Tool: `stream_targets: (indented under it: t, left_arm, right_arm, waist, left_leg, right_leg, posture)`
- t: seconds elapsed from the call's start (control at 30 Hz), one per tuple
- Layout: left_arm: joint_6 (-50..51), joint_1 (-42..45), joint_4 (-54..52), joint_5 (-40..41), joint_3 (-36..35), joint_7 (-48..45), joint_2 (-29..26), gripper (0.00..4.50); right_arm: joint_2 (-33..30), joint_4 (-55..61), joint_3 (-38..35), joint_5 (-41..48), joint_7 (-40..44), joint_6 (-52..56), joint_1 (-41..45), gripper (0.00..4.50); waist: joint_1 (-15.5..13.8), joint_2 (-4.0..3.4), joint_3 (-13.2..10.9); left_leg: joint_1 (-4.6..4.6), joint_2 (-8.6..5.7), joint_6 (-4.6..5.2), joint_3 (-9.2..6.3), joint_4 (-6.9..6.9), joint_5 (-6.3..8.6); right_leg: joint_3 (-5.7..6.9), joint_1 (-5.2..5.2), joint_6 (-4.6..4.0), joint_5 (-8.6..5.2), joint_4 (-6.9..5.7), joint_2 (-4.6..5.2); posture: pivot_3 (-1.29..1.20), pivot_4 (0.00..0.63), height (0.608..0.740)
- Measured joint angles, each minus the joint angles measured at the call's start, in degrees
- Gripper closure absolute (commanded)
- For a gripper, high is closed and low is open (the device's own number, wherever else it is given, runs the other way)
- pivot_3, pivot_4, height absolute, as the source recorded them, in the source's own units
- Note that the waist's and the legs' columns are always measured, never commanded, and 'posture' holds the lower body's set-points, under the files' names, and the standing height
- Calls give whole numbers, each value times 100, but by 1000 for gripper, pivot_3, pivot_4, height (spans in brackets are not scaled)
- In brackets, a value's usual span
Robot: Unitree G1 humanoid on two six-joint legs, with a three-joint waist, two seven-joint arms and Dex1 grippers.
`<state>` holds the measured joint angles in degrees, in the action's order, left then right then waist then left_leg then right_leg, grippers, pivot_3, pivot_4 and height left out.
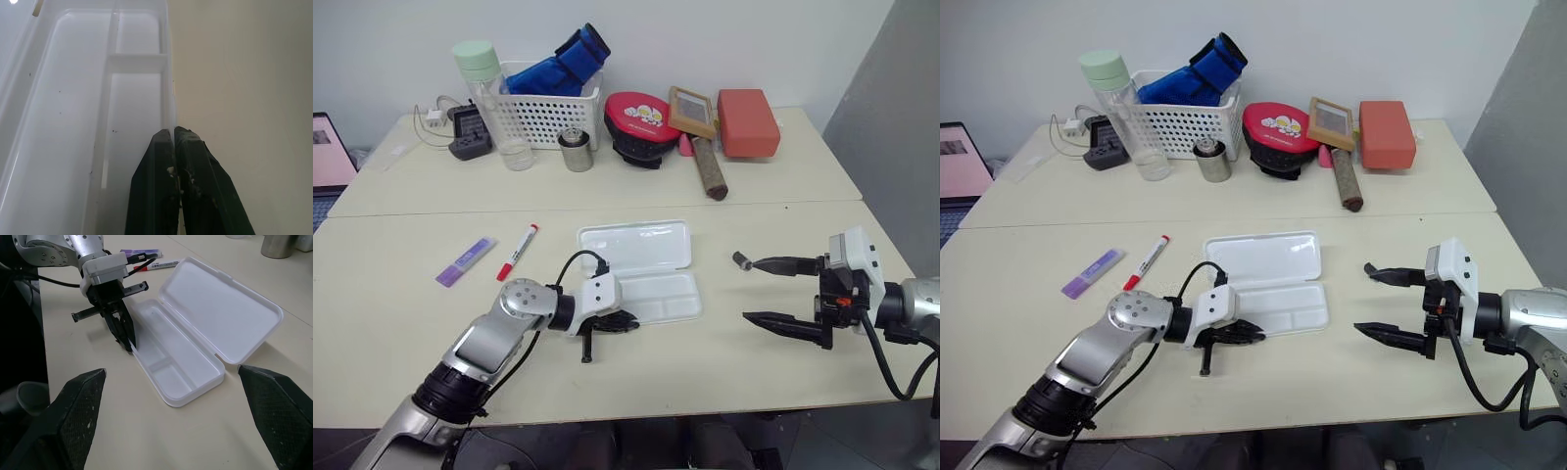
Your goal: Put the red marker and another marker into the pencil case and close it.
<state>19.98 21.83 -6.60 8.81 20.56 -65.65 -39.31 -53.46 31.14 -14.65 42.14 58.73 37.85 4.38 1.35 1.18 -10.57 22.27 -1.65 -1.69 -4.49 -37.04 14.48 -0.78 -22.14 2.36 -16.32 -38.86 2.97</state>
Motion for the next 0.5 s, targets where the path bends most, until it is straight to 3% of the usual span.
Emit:
stream_targets:
  t: [0.5]
  left_arm:
    - [-537, 248, 493, -85, 4, -577, -31, 4468]
  right_arm:
    - [2, 5, 0, -4, -26, -2, -103, 0]
  waist:
    - [9, 0, 0]
  left_leg:
    - [0, 0, 0, 0, 0, 0]
  right_leg:
    - [0, 0, 0, 0, -1, 0]
  posture:
    - [0, 150, 740]
